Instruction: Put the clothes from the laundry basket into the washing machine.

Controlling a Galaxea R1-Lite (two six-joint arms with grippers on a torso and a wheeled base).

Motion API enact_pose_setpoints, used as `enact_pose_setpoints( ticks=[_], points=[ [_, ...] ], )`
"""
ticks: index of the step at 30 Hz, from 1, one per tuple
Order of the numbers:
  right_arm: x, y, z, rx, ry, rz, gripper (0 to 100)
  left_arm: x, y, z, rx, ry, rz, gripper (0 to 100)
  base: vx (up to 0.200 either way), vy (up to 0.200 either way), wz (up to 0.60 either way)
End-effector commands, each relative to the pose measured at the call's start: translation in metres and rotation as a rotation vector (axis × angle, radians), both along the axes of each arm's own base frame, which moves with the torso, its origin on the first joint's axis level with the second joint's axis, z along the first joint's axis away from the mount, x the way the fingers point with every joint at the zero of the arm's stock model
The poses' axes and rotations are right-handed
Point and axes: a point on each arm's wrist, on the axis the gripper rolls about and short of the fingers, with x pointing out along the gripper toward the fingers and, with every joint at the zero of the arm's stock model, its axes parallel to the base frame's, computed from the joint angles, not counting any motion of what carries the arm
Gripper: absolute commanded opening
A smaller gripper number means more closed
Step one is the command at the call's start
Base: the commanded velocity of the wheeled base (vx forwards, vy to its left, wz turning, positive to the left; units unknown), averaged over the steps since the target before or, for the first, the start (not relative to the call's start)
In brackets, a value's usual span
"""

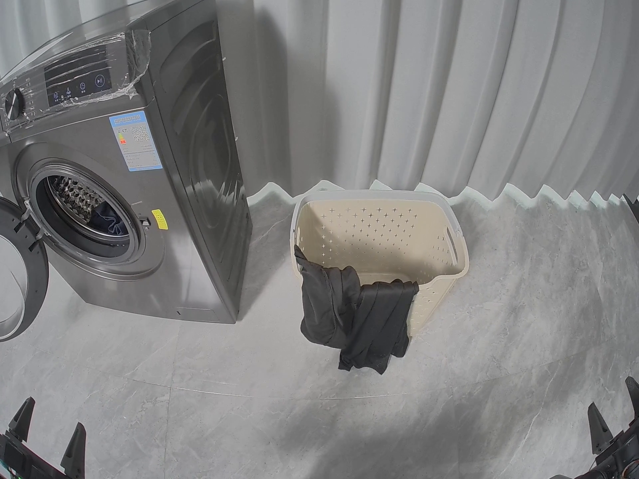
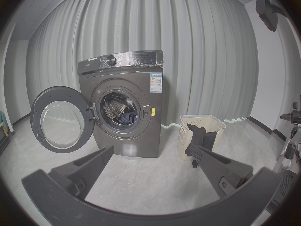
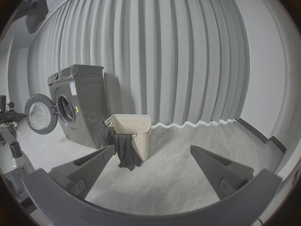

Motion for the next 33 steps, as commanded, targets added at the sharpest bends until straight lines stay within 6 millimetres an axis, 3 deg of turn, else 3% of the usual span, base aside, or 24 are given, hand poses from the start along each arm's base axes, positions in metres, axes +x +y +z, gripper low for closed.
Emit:
enact_pose_setpoints(
  ticks=[1, 5, 15, 17, 18, 20, 22, 25, 33],
  points=[
    [0.001, 0.0, -0.004, -0.001, 0.007, 0.002, 100, 0.0, 0.0, -0.005, -0.002, 0.0, 0.0, 100, 0.0, 0.0, 0.0],
    [0.001, 0.0, -0.004, -0.001, 0.007, 0.0, 100, 0.0, 0.0, -0.005, -0.003, 0.0, 0.0, 100, 0.0, 0.0, 0.0],
    [0.001, 0.0, -0.005, 0.014, 0.006, -0.023, 100, 0.0, 0.0, -0.005, -0.002, 0.0, 0.001, 100, 0.18, 0.0, 0.0],
    [-0.001, 0.0, 0.003, 0.007, -0.034, -0.016, 100, 0.0, 0.0, -0.005, 0.0, 0.001, 0.001, 100, 0.0, 0.0, 0.0],
    [-0.009, 0.0, 0.027, 0.009, -0.141, -0.016, 100, 0.0, 0.0, -0.005, 0.0, 0.001, 0.001, 100, 0.0, 0.0, 0.0],
    [-0.017, 0.0, 0.047, 0.008, -0.19, 0.0, 100, 0.0, 0.0, -0.005, 0.001, 0.0, 0.001, 100, 0.0, 0.0, 0.0],
    [-0.017, 0.0, 0.054, 0.007, -0.17, 0.013, 100, 0.0, 0.0, -0.005, 0.003, 0.001, 0.001, 100, 0.0, 0.0, 0.0],
    [0.001, 0.002, 0.062, 0.011, 0.006, 0.085, 100, 0.0, 0.0, -0.005, 0.001, 0.001, 0.001, 100, 0.0, 0.0, 0.0],
    [0.053, 0.005, 0.075, 0.012, 0.261, 0.225, 100, 0.0, 0.0, -0.005, -0.002, 0.001, 0.001, 100, 0.0, 0.0, 0.0]
  ],
)
